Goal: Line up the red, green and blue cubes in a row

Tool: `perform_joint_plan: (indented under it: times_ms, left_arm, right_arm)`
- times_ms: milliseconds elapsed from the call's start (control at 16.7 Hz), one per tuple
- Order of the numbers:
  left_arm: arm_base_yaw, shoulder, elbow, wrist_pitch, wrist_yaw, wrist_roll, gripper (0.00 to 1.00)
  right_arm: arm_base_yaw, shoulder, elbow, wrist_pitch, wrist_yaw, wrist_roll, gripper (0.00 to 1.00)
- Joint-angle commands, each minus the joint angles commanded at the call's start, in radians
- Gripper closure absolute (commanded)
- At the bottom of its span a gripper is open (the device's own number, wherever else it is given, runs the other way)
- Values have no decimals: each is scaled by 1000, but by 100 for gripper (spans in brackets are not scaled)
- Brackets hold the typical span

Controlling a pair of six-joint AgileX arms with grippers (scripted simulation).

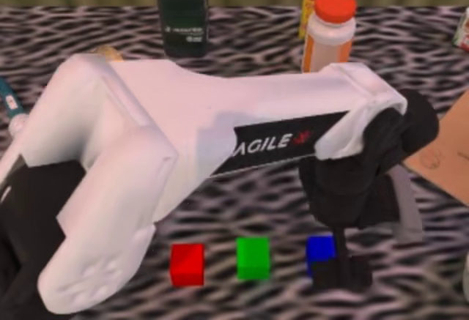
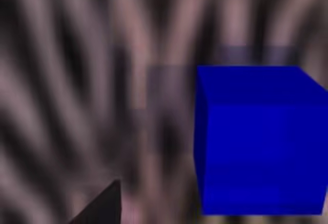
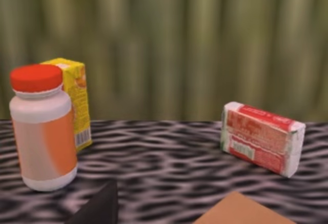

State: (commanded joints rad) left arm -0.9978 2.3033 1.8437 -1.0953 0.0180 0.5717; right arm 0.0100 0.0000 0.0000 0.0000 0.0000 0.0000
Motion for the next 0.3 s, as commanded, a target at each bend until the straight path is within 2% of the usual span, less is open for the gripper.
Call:
perform_joint_plan:
  times_ms: [300]
  left_arm:
    - [11,-42,82,-116,-4,0,0]
  right_arm:
    - [0,0,0,0,0,0,0]
